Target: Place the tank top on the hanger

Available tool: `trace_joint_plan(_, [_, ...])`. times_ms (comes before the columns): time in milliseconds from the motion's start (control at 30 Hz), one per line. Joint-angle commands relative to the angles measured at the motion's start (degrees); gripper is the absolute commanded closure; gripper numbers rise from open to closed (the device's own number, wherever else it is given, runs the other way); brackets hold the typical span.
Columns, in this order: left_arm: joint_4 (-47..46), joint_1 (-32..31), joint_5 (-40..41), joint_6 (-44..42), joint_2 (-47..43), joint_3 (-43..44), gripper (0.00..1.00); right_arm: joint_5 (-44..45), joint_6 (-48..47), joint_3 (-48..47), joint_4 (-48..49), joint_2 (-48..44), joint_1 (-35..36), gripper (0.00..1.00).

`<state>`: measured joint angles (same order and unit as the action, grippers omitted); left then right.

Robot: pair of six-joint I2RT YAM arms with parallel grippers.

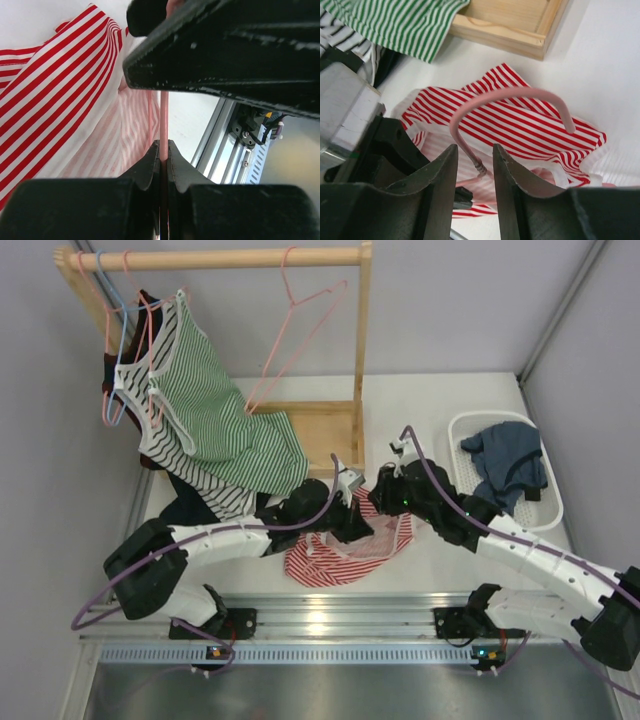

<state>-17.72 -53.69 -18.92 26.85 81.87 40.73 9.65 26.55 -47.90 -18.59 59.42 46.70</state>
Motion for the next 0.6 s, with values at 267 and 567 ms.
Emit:
trace_joint_plan(267, [-2.15,-0.27,0.11,-1.28,0.84,3.48,1.0,3.0,-0.8,3.6,7.16,-0.18,0.59,0.75])
trace_joint_plan(567, [-1.09,-0.36,-0.51,-1.71,1.89,3.92,1.0,6.16,-0.62,4.48,7.78,-1.23,0.94,1.0])
